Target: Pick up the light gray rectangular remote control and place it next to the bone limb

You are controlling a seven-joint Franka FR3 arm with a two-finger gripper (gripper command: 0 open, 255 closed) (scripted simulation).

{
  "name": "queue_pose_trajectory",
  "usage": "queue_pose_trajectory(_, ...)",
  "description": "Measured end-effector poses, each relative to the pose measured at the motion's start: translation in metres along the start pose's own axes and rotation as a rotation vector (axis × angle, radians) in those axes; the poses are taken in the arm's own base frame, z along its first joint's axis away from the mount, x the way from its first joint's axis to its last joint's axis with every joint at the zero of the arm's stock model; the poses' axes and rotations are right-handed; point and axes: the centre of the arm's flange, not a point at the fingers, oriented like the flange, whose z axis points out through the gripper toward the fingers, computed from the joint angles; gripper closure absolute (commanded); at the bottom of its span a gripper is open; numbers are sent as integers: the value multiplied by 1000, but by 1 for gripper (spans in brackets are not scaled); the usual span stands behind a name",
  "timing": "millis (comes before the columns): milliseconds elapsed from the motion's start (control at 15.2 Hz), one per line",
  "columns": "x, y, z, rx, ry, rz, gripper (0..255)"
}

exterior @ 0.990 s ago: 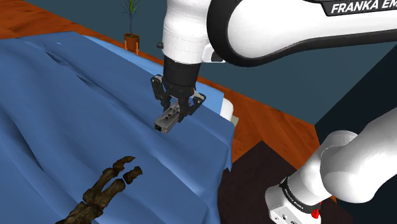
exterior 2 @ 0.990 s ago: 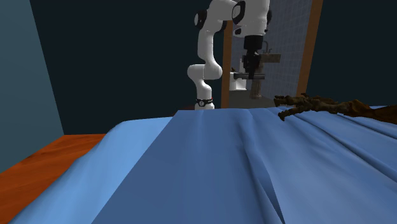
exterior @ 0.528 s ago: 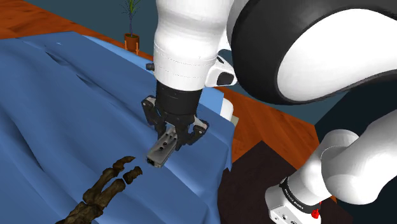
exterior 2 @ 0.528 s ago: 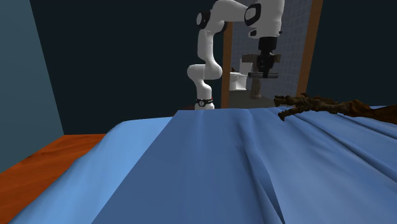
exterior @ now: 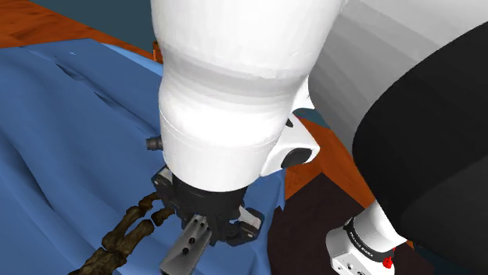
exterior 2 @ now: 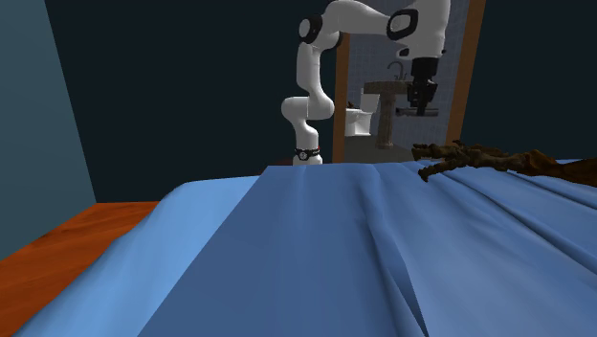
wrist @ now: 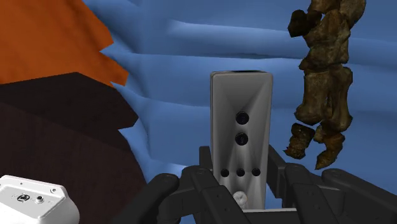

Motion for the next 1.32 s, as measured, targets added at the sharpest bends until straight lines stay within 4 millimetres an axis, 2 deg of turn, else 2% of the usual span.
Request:
queue_pose_trajectory(858, -160, 72, -5, -1, -1, -1, 255)
queue_pose_trajectory(1056, -168, 73, 8, 0, -1, 1, 255)
queue_pose_trajectory(1320, -169, 75, 29, 0, 0, 2, 255)
